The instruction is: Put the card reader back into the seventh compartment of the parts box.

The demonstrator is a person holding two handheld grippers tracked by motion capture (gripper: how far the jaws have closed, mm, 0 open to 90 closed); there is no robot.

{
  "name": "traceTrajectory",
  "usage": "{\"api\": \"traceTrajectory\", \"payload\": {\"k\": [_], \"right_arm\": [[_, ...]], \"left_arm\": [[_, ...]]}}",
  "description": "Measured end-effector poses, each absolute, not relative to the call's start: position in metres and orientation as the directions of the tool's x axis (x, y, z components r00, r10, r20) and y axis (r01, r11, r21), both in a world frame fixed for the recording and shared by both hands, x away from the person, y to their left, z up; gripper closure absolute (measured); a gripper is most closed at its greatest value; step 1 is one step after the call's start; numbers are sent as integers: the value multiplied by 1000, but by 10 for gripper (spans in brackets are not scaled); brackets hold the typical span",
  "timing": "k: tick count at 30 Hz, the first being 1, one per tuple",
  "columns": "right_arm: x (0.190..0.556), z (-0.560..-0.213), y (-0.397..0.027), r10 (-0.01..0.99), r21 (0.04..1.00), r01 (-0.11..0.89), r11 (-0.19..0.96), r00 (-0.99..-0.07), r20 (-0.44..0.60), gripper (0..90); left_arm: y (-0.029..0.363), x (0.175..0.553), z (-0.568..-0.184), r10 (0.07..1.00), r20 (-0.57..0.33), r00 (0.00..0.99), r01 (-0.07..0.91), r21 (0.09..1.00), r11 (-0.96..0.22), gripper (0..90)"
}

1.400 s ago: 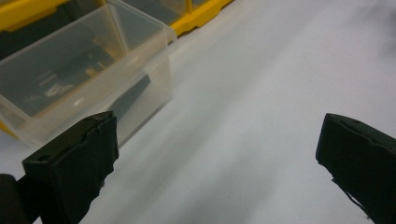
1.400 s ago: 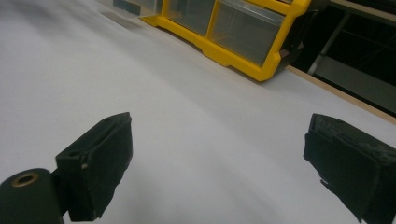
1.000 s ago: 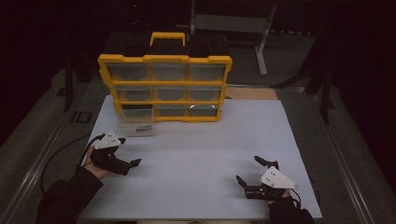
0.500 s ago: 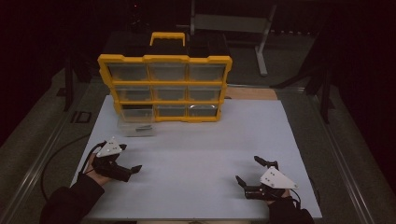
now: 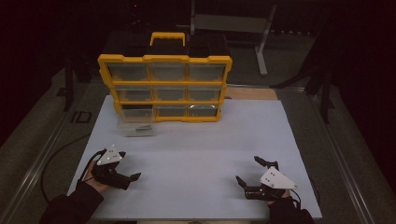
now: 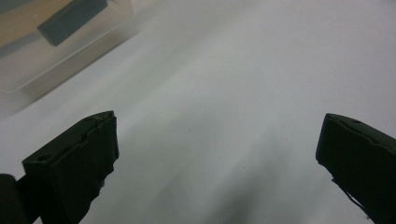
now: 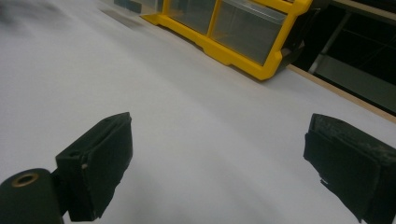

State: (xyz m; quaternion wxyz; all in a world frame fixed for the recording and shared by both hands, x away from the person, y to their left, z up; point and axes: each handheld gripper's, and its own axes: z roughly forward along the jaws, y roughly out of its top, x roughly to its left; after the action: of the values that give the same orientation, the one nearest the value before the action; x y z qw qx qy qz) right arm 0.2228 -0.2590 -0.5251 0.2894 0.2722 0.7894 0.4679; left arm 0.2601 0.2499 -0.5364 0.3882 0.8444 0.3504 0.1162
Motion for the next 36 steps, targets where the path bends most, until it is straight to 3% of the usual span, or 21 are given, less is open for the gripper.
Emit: {"api": "traceTrajectory", "payload": {"k": [36], "right_arm": [[221,-526,-258,693,890,156,429,-689,-213,80]], "left_arm": [[252,251,-545,711,-88,697,517,749,-415,0]]}}
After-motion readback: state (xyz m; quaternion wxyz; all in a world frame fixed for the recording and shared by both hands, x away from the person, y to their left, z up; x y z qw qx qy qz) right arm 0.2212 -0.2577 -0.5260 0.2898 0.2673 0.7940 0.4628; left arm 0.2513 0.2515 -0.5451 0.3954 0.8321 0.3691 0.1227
